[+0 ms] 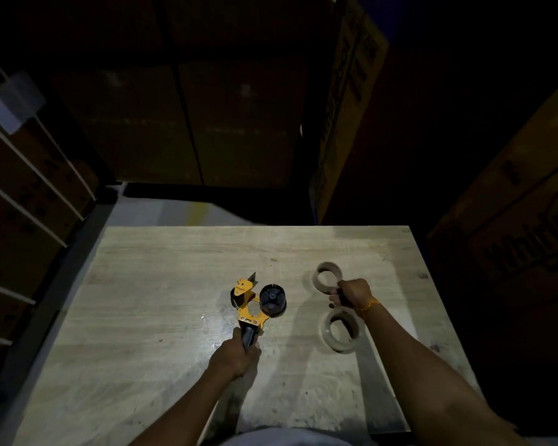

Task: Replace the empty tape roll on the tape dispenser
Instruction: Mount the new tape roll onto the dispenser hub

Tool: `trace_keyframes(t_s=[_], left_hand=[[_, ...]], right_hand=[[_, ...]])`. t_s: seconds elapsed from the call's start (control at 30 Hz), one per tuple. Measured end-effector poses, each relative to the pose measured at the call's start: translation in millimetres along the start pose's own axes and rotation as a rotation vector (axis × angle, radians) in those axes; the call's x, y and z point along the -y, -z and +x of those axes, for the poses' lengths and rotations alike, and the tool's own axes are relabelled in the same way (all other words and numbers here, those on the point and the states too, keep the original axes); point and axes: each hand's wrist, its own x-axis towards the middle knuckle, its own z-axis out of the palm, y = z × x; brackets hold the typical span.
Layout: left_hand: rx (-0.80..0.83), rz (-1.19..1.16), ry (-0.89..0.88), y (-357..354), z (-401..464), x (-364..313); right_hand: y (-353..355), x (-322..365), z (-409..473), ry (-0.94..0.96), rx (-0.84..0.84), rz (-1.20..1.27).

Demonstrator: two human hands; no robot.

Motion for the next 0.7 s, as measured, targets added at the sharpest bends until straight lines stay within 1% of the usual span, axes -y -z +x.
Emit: trace_keyframes(t_s=[0.1,0.13,0.2,0.27,0.37,0.43,0.5,0.6,0.7], left_hand=[[0.024,0.020,-0.012,4,-3,2],[0.042,0.021,-0.016,4,-4,3],[0.090,0.012,-0.019,7,-3,6],[0.139,-0.001,-0.021,10,1,12],[0.217,-0.091,-0.009,19,0,13],[0.275,-0.150,0.003,25,-4,11],[0.314,-0.188,0.016,26,-4,16],[0.325,-0.212,0.004,26,-5,26],[0.328,-0.226,-0.021,22,-8,34]], right_hand=[[12,-11,-13,0.210,-0.178,-0.360],[15,-17,-17,0.257,-0.185,-0.457],[19,-33,-23,0.334,-0.138,-0.631],[19,-49,-29,0.351,-0.073,-0.822],[14,-71,-41,0.410,-0.067,-1.038],[8,-79,-46,0.452,-0.117,-1.063],[4,-82,-48,0.439,-0.162,-1.046],[-1,-78,-53,0.368,-0.181,-0.992],[-5,-73,-56,0.351,-0.177,-0.964]])
